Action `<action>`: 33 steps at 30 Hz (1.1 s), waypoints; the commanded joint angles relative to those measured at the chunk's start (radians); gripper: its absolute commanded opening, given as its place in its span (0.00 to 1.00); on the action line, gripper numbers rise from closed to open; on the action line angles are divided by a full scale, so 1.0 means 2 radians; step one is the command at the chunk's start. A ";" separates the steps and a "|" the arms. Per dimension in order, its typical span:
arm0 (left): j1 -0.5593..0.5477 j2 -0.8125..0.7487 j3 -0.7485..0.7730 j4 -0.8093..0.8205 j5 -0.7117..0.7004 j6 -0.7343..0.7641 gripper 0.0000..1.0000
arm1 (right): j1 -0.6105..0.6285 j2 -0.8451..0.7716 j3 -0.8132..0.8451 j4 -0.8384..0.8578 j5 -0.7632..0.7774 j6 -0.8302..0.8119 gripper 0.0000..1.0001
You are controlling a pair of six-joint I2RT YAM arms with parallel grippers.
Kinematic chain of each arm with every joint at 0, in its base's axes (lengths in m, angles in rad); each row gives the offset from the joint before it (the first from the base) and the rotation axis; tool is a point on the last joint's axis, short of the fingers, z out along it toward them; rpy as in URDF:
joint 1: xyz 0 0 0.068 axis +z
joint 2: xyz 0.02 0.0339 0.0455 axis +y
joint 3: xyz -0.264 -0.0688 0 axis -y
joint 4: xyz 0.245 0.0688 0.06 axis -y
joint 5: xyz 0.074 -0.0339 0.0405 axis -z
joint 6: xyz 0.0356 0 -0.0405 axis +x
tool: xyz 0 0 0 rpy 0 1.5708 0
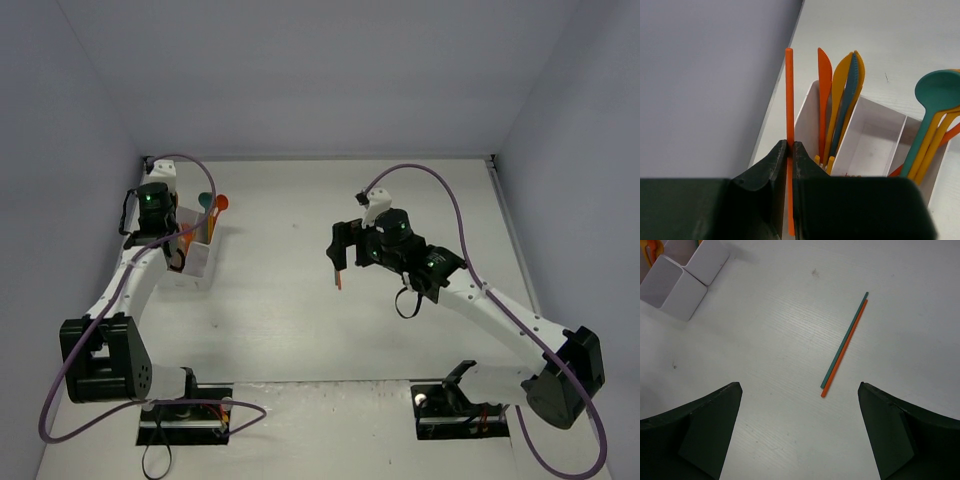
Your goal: Sort the eating utensils into containers
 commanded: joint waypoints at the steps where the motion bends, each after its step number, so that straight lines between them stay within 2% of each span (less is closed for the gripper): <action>1: 0.004 -0.004 -0.008 0.064 -0.010 -0.006 0.00 | -0.004 0.006 0.001 0.018 0.002 -0.010 1.00; 6: 0.004 -0.025 -0.036 0.060 -0.019 -0.019 0.04 | -0.004 0.054 0.013 0.006 0.022 0.011 0.97; 11: 0.004 -0.052 -0.038 0.032 -0.025 -0.027 0.09 | -0.004 0.116 0.028 -0.014 0.043 0.048 0.84; 16: 0.003 -0.074 -0.030 0.000 -0.017 -0.038 0.14 | -0.004 0.161 0.035 -0.021 0.062 0.070 0.81; 23: 0.003 -0.100 -0.017 -0.051 -0.006 -0.051 0.30 | -0.004 0.189 0.029 -0.025 0.076 0.083 0.80; 28: 0.001 -0.125 0.018 -0.112 0.016 -0.103 0.38 | -0.004 0.195 0.023 -0.028 0.079 0.088 0.78; 33: -0.013 -0.155 0.063 -0.178 0.048 -0.144 0.41 | -0.004 0.212 0.019 -0.034 0.081 0.090 0.77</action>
